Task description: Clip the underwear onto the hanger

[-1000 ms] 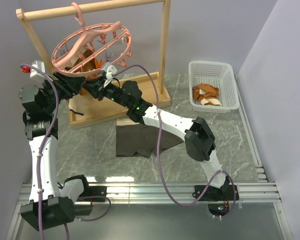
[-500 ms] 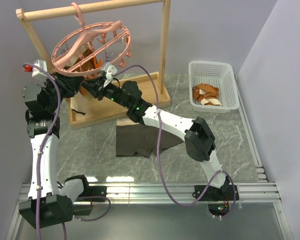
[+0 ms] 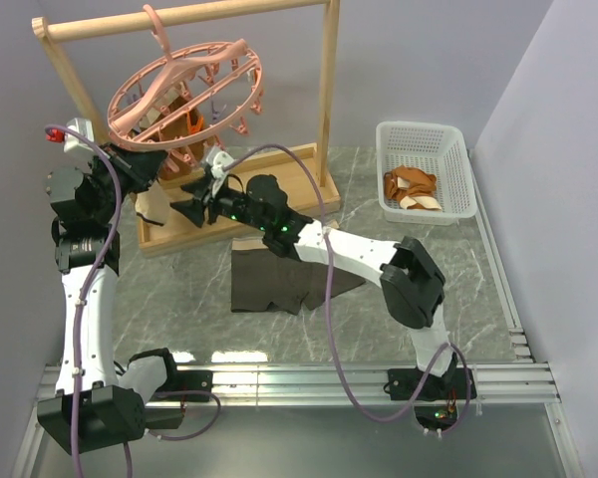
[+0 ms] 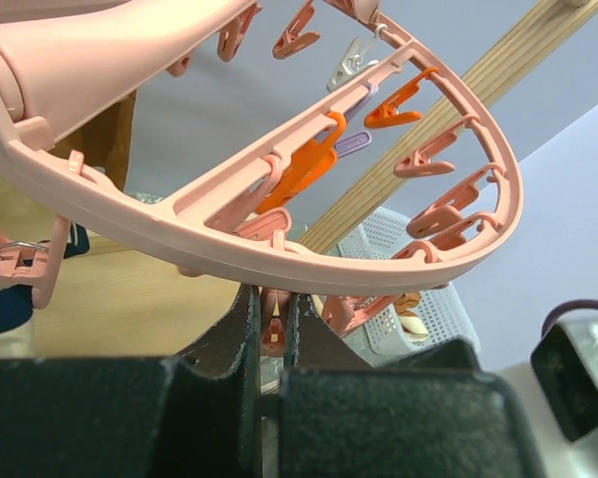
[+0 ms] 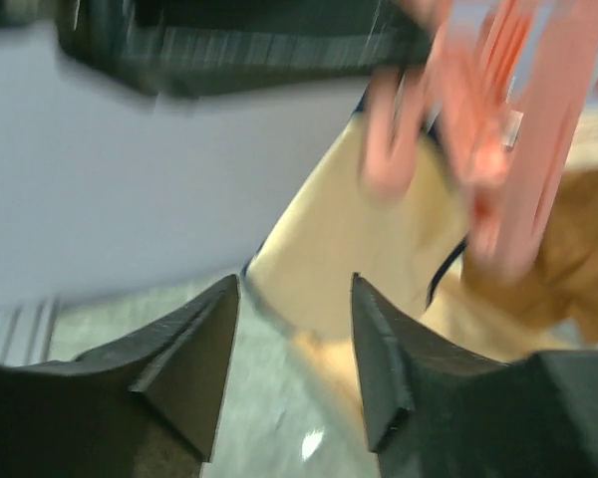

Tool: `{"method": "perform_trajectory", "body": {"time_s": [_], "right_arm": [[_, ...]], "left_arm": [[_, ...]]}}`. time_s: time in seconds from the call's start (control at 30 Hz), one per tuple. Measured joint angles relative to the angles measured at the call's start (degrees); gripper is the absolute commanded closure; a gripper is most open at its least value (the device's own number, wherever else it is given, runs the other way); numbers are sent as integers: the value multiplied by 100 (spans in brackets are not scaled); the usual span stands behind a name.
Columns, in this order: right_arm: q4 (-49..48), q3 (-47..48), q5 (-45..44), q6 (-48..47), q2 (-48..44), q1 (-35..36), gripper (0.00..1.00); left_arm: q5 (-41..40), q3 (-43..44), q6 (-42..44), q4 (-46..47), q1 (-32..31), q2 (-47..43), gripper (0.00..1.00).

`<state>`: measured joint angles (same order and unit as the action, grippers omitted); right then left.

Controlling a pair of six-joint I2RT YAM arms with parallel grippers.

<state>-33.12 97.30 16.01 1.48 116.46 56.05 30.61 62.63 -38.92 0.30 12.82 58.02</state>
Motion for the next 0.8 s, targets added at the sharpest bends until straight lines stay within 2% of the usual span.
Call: {"method": "perform_trajectory", "body": {"time_s": [0.17, 0.27, 0.37, 0.53, 0.6, 0.67, 0.8], "right_arm": [[605, -837, 289, -33, -654, -96, 55], [1224, -1335, 352, -142, -1097, -205, 64], [1996, -1558, 208, -249, -1327, -269, 65], [3401, -1469, -577, -127, -1143, -269, 61], [3816, -1307, -940, 31, -909, -269, 55], [4172, -1143, -1283, 271, -654, -269, 49], [4688, -892, -1829, 885, -210, -269, 47]], "left_arm": [[2, 0, -15, 13, 0, 0, 99], [2, 0, -13, 11, 0, 0, 99], [7, 0, -11, 11, 0, 0, 99], [11, 0, -11, 9, -2, 7, 99], [9, 2, -11, 7, -2, 15, 100], [9, 4, -11, 7, -2, 33, 100], [9, 4, 22, -35, -2, 52, 100]]}}
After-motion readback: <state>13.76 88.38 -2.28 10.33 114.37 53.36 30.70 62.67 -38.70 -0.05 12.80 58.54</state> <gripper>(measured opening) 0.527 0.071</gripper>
